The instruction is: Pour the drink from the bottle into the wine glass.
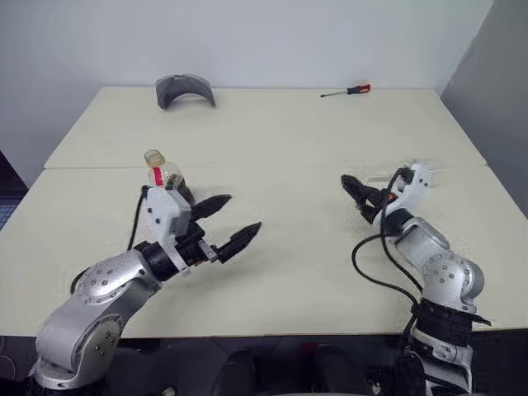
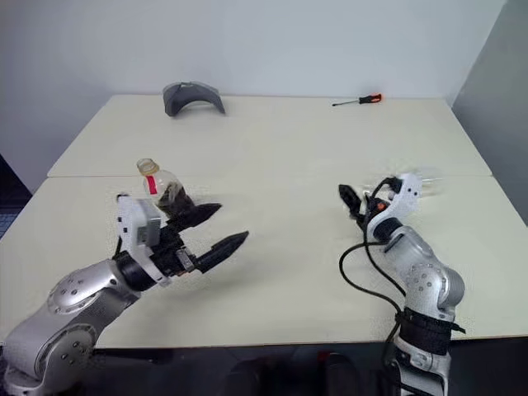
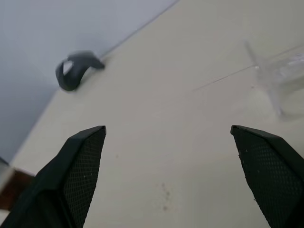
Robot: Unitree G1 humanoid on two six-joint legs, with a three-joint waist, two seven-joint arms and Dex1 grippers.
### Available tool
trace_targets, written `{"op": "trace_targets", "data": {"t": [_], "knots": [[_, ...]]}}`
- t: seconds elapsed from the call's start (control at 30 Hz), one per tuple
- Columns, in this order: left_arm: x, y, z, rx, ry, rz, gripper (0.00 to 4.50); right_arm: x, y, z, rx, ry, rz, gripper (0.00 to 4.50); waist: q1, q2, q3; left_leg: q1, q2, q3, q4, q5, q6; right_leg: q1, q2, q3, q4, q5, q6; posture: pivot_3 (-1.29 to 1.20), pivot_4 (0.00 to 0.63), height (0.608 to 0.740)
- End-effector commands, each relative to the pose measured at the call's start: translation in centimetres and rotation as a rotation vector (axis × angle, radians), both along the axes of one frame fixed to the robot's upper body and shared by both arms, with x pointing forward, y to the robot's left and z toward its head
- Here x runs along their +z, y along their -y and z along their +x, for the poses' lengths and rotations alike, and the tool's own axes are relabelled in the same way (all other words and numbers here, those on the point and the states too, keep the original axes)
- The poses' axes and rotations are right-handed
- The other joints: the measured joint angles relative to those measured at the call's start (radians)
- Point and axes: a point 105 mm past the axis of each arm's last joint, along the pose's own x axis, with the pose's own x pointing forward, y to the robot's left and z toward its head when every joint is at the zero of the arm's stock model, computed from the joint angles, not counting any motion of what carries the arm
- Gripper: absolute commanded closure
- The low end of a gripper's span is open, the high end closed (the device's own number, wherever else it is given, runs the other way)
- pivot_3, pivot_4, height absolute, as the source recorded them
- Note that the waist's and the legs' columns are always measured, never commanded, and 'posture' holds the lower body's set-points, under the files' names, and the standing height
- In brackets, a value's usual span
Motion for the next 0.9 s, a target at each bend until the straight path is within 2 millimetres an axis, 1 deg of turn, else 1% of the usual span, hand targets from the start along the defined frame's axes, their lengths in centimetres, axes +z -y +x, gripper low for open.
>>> {"op": "trace_targets", "data": {"t": [0.03, 0.13, 0.2, 0.27, 0.33, 0.53, 0.7, 0.8, 0.9], "knots": [[-0.1, 0.5, -0.2, -0.096, -0.003, 0.025, 0.04, 0.5, 1.3, 0.9, -0.053, -0.017, 0.167, 0.00, -0.003, 0.001, 0.001, 0.000, 0.000, 0.000, 0.000, 0.000, 0.000, 0.000, 0.000, 0.000, 0.000, 0.000, 0.000, 0.00, 0.150, 0.740], [-0.8, 0.0, 1.1, -0.098, -0.003, 0.054, 0.04, -0.2, 2.9, 2.4, -0.141, -0.066, 0.332, 0.00, -0.004, 0.003, 0.001, 0.001, 0.000, 0.001, -0.001, 0.000, 0.000, 0.000, 0.000, 0.000, 0.000, 0.000, 0.000, 0.00, 0.150, 0.740], [-0.5, 0.1, 1.9, -0.105, 0.015, 0.055, 0.04, -0.3, 3.7, 3.2, -0.180, -0.071, 0.391, 0.00, -0.005, 0.003, 0.001, 0.001, 0.000, 0.001, -0.001, 0.000, 0.001, 0.000, 0.001, 0.000, 0.001, 0.000, -0.001, 0.00, 0.150, 0.740], [-0.4, 0.1, 2.4, -0.103, 0.032, 0.059, 0.04, -0.2, 4.1, 3.8, -0.203, -0.070, 0.417, 0.00, -0.005, 0.003, 0.001, 0.001, 0.000, 0.002, -0.001, 0.000, 0.001, -0.001, 0.001, 0.001, 0.001, 0.000, 0.000, 0.00, 0.150, 0.740], [-0.5, -0.3, 2.9, -0.081, 0.028, 0.054, 0.04, -0.5, 4.5, 4.3, -0.227, -0.077, 0.431, 0.00, -0.006, 0.003, 0.001, 0.001, 0.000, 0.003, -0.001, 0.000, 0.001, -0.001, 0.000, 0.002, 0.000, 0.000, 0.000, 0.00, 0.150, 0.740], [-1.0, -0.3, 2.3, -0.102, 0.015, 0.067, 0.04, -1.6, 4.9, 5.6, -0.278, -0.100, 0.423, 0.00, -0.006, 0.003, 0.001, 0.001, 0.000, 0.005, -0.002, 0.000, 0.001, -0.001, 0.000, 0.004, 0.000, 0.000, 0.000, 0.00, 0.150, 0.740], [-0.6, -0.3, 3.0, -0.090, 0.031, 0.064, 0.04, -2.4, 5.5, 7.3, -0.314, -0.130, 0.419, 0.00, -0.006, 0.003, 0.001, 0.001, 0.000, 0.004, -0.002, 0.000, 0.001, -0.001, 0.000, 0.003, 0.001, 0.000, 0.000, 0.00, 0.150, 0.740], [-0.7, -0.2, 2.5, -0.109, 0.026, 0.071, 0.04, -2.7, 5.4, 8.4, -0.318, -0.141, 0.411, 0.00, -0.007, 0.003, 0.001, 0.002, 0.000, 0.006, -0.002, 0.000, 0.001, -0.001, 0.000, 0.005, 0.001, 0.000, 0.000, 0.00, 0.150, 0.740], [-0.9, -0.3, 2.2, -0.117, 0.019, 0.078, 0.04, -2.9, 5.4, 9.1, -0.327, -0.147, 0.409, 0.00, -0.008, 0.003, 0.001, 0.002, 0.001, 0.007, -0.002, 0.000, 0.001, -0.001, 0.000, 0.005, 0.001, 0.000, -0.001, 0.00, 0.150, 0.740]]}}
